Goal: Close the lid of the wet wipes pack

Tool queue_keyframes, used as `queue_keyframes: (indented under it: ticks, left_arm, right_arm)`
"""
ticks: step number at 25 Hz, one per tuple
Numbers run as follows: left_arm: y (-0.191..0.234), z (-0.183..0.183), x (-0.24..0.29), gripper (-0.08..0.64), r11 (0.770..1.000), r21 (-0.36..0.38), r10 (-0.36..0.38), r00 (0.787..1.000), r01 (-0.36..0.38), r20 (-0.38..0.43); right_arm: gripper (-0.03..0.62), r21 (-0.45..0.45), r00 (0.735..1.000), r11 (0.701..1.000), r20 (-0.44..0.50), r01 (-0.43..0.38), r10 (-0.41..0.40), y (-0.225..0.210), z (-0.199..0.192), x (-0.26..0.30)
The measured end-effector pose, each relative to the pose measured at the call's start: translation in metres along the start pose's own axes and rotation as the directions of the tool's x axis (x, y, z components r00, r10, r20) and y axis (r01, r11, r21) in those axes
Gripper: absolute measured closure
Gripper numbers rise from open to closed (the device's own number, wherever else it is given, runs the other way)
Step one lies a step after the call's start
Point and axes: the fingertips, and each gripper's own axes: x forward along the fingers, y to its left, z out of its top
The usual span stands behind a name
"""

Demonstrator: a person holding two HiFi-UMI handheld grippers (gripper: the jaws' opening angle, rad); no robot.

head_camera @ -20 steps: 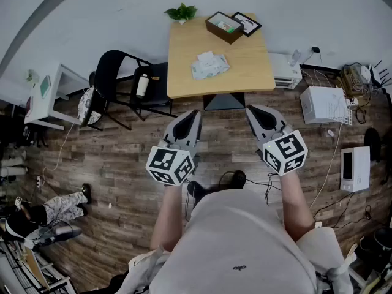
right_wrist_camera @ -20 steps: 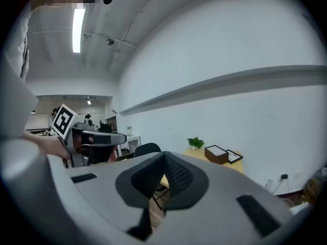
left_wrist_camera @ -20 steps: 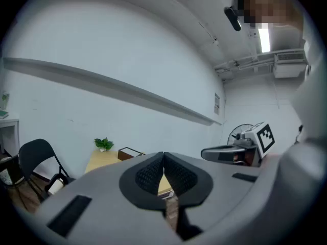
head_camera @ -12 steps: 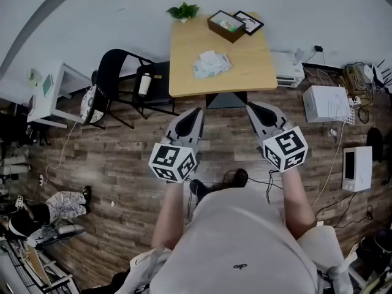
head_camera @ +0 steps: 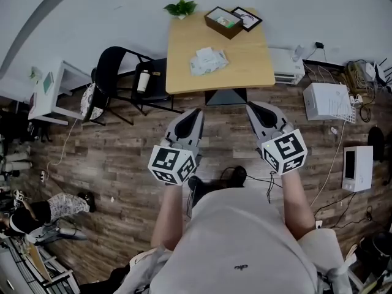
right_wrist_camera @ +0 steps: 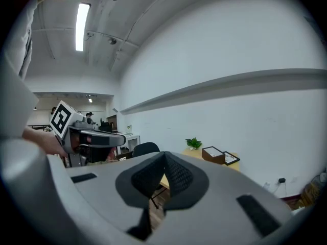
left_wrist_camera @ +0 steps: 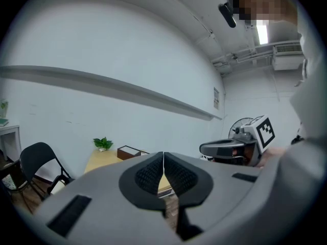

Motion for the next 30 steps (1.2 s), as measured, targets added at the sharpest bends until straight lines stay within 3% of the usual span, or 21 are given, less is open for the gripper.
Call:
queue_keyframes:
  ticks: [8,17,30]
  left_arm:
    - [-0.013,-0.006,0.003,0.549,0.999,0.008,0.039,0.999,-0.039,-0.006]
    - [-0.005,-0.015,0.01,0.546,1.0,0.003,0.021,1.0,-0.021,-0.013]
    - [0.059,-0.003,0.045,0.456,1.0,-0.003,0.021,1.0,-0.021,-0.008]
  right_arm:
    - [0.592,0.008,1.0,1.0,-0.009,-0.009,0.009,-0.013,-0.009,-0.011]
    - [0.511,0.052,0.998,0.997,-0.019,-0.052,0.053,-0.007,-0.018,0.003]
    - [0.466,0.055,0.996,0.996,-0.052,-0.068,0.071,-0.027,-0.01,0.072]
